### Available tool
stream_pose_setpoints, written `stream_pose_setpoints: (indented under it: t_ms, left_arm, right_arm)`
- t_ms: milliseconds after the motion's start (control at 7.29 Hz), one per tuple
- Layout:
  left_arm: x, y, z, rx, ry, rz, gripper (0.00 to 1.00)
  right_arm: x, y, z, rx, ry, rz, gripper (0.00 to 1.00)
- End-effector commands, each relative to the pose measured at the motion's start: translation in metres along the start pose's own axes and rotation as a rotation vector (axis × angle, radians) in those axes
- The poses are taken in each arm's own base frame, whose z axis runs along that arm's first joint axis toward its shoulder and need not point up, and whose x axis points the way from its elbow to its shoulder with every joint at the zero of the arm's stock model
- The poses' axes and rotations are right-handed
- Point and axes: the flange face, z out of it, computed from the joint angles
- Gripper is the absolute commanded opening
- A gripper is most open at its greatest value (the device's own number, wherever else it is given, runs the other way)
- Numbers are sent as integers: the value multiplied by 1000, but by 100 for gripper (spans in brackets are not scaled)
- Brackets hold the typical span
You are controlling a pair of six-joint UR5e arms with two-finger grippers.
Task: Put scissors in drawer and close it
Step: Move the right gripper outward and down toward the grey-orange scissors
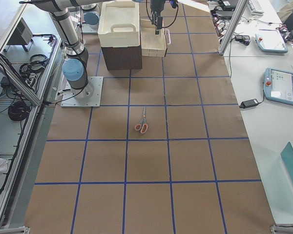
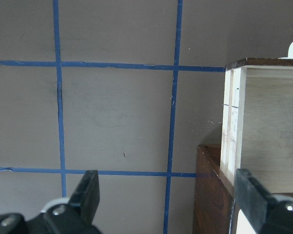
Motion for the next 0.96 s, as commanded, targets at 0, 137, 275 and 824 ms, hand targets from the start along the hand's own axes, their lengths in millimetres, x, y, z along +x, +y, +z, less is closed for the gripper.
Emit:
stream_pose_setpoints:
  t_ms: [0,137,275,824]
  left_arm:
    - [0,0,-1,1,0,0,100]
    - [0,1,0,0,1,0,100]
    - [-1,1,0,-2,-2,-2,100]
    - [1,0,1,-2,1,1,100]
  right_arm:
    - [76,11,17,-31,-19,-170,96]
    - [110,17,25,-26,-24,-286,96]
    - [140,23,37,-18,-23,-406,96]
    - [263,84,135,18,42,-851,98]
